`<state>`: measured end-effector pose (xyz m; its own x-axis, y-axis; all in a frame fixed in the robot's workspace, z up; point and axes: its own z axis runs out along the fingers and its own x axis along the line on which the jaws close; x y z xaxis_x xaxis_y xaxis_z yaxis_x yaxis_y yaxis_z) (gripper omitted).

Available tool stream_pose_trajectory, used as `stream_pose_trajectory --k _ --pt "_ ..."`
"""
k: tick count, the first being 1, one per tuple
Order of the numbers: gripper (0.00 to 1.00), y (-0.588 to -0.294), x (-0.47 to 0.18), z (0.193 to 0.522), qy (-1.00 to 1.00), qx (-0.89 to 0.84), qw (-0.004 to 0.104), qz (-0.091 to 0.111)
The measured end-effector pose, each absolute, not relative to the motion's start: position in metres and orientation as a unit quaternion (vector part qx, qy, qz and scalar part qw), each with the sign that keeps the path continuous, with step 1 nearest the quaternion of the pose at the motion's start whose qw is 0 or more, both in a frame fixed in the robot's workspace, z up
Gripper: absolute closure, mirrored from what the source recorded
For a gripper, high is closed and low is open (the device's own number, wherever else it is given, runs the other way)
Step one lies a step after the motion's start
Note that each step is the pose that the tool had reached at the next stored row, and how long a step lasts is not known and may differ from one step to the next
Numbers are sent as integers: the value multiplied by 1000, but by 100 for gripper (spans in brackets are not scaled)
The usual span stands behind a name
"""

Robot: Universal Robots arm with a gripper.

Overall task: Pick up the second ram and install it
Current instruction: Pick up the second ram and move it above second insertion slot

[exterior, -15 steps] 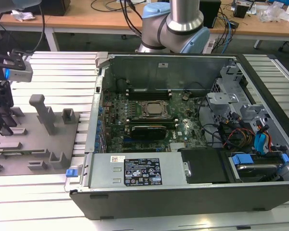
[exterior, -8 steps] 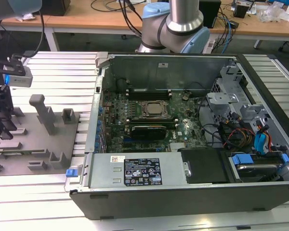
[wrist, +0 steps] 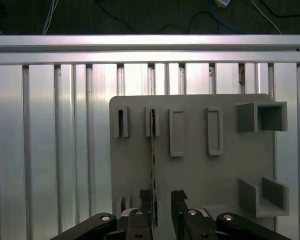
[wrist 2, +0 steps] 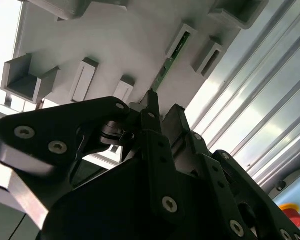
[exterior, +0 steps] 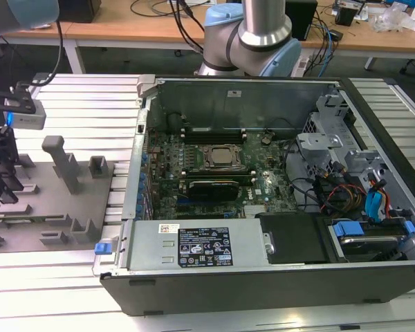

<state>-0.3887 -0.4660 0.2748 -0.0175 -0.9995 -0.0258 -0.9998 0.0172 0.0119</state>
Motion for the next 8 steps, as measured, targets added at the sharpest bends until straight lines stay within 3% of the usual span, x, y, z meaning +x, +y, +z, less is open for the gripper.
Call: stream_pose_trajectory --k 8 --pt "70 -467 -389 269 713 -701 5 13"
